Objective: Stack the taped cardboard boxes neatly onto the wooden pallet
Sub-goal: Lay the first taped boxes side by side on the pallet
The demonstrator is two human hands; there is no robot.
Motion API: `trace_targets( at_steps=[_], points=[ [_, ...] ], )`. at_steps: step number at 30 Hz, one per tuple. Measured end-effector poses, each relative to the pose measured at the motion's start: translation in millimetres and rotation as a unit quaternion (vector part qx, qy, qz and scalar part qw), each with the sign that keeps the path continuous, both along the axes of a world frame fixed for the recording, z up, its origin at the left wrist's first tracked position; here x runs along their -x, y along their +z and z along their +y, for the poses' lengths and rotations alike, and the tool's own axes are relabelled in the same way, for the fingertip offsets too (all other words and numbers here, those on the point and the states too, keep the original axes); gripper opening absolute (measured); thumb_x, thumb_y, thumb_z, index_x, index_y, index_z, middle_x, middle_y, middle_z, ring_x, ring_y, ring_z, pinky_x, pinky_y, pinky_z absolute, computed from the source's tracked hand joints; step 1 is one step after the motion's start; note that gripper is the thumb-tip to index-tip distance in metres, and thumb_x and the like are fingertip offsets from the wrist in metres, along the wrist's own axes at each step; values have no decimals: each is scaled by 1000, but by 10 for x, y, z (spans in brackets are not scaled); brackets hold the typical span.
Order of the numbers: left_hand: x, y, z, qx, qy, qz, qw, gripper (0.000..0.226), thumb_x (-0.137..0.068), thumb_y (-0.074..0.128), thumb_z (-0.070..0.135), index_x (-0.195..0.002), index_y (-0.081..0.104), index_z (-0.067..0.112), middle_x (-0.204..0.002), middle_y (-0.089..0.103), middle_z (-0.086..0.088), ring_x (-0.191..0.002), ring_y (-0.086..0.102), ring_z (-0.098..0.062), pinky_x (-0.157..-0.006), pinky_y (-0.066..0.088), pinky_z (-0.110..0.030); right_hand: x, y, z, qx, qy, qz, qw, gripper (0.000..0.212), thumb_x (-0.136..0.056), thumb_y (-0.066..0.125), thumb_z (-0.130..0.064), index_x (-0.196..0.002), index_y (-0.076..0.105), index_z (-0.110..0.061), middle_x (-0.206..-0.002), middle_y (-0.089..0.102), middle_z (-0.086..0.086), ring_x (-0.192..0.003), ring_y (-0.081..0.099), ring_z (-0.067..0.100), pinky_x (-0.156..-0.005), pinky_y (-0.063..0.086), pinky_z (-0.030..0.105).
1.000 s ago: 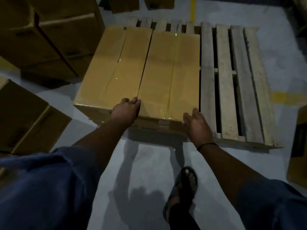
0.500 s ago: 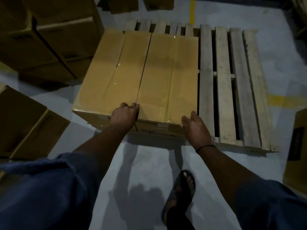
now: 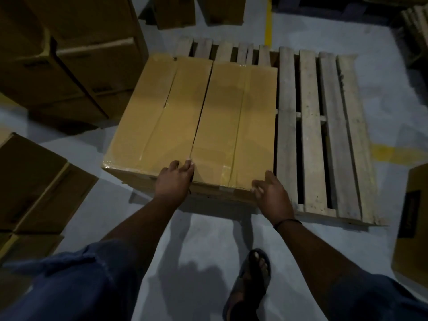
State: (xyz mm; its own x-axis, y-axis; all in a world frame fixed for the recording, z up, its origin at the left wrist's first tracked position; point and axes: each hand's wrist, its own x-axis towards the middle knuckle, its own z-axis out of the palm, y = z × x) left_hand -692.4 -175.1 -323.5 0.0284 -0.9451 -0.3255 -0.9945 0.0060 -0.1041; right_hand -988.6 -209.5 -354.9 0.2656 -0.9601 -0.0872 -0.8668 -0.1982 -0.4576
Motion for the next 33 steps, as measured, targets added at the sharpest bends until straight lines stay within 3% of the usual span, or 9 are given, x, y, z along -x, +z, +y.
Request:
trace_targets(
  at_steps=[2, 4, 8, 12, 20, 24, 28, 33],
  points=[
    [-11, 2, -15, -1, -10, -3, 1000, 65, -102, 58, 29, -160, 31, 18, -167, 31, -1, -147, 37, -31, -99, 49, -44, -17, 103, -84, -41, -87, -62, 993, 36, -97, 67, -14, -133, 63, -10, -154, 37, 22, -138, 42, 34, -104, 28, 22],
    [-40, -1, -24, 1, -18, -6, 1000, 61, -103, 57, 29, -159, 34, 18, -166, 34, -2, -148, 35, -31, -99, 50, -45, -26, 102, -266, -80, -133, -96, 983, 59, -95, 70, -18, -148, 45, -7, -152, 40, 21, -137, 42, 34, -104, 30, 23],
    [-59, 8, 6, -15, -25, 27, 999, 61, -105, 54, 26, -161, 31, 17, -169, 26, -2, -152, 29, -32, -106, 45, -48, -64, -14, -473, -162, -78, -17, 984, 72, -91, 71, -18, -150, 32, -5, -148, 43, 25, -132, 48, 37, -106, 44, 39],
    [-35, 63, -4, -37, -21, 25, 999, 68, -103, 56, 26, -162, 26, 15, -171, 21, -1, -153, 26, -32, -108, 45, -44, -52, 32, -472, -177, -40, 18, 983, 88, -93, 72, -16, -161, 18, -8, -164, 25, 22, -147, 35, 34, -116, 32, 33],
    [-15, 124, -25, -78, 3, 66, 995, 73, -102, 60, 20, -163, 21, 15, -172, 17, 0, -156, 21, -32, -112, 45, -45, -54, 59, -503, -207, -35, 41, 977, 85, -97, 65, -16, -162, 10, -12, -165, 15, 25, -146, 33, 38, -115, 35, 38],
    [146, 451, -260, -84, 16, 89, 992, 68, -102, 60, 27, -161, 27, 15, -170, 23, 1, -156, 21, -30, -114, 43, -48, -85, 266, -520, -197, -24, 109, 974, 66, -95, 59, -27, -153, 29, -12, -165, 9, 24, -145, 27, 47, -112, 38, 56],
    [545, 958, -605, -26, -31, 105, 994, 68, -101, 59, 41, -160, 32, 19, -169, 27, 3, -157, 21, -26, -112, 45, -44, -99, 755, -679, -153, -27, 114, 981, 70, -96, 57, -28, -158, 27, -17, -167, 8, 19, -150, 18, 42, -120, 27, 53],
    [1186, 1782, -918, -3, -56, 137, 989, 63, -102, 58, 41, -158, 35, 25, -169, 28, 5, -154, 27, -24, -113, 43, -42, 204, 1716, -989, -147, -2, 113, 983, 59, -99, 53, -32, -154, 37, -18, -165, 21, 15, -149, 20, 39, -121, 25, 49]
  ],
)
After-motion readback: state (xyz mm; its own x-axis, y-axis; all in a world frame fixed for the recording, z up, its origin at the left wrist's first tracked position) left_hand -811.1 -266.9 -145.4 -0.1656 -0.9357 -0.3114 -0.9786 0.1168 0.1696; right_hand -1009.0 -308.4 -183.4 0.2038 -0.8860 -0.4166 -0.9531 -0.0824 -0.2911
